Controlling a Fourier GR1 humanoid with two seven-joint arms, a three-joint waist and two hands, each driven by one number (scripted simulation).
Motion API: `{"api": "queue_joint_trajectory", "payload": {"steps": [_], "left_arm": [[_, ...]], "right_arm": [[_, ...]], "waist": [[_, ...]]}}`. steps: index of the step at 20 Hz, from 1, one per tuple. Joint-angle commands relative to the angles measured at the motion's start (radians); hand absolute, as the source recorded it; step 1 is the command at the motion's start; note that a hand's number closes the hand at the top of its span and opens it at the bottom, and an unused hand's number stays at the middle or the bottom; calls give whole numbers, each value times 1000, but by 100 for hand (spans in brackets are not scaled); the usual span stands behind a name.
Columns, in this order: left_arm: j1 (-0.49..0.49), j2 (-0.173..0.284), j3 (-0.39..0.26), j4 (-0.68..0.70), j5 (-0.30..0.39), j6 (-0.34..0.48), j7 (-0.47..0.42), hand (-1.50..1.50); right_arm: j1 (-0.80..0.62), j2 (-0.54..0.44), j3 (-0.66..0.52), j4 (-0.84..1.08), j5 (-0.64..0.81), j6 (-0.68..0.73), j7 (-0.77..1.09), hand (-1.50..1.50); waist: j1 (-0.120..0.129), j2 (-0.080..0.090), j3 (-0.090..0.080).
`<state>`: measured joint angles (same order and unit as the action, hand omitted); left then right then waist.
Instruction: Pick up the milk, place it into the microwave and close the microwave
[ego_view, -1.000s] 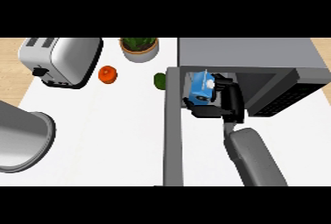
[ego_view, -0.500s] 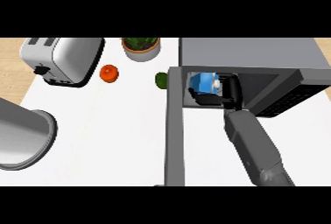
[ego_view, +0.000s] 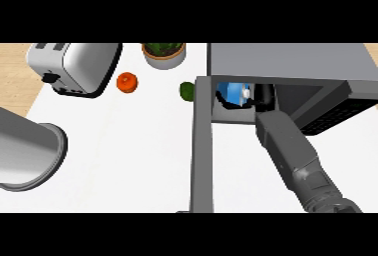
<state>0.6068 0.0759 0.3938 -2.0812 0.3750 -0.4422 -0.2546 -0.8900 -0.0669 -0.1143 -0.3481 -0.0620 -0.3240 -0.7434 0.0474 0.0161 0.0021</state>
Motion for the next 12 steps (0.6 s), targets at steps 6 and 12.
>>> {"api": "queue_joint_trajectory", "payload": {"steps": [6,12], "left_arm": [[-63,9,0,67,-5,-13,-3,-150],[-79,7,4,75,-28,-20,-28,-150]], "right_arm": [[-146,-14,74,148,156,-285,-13,150],[-177,-21,63,204,183,-442,-8,150]], "waist": [[23,10,-2],[43,20,-1]]}}
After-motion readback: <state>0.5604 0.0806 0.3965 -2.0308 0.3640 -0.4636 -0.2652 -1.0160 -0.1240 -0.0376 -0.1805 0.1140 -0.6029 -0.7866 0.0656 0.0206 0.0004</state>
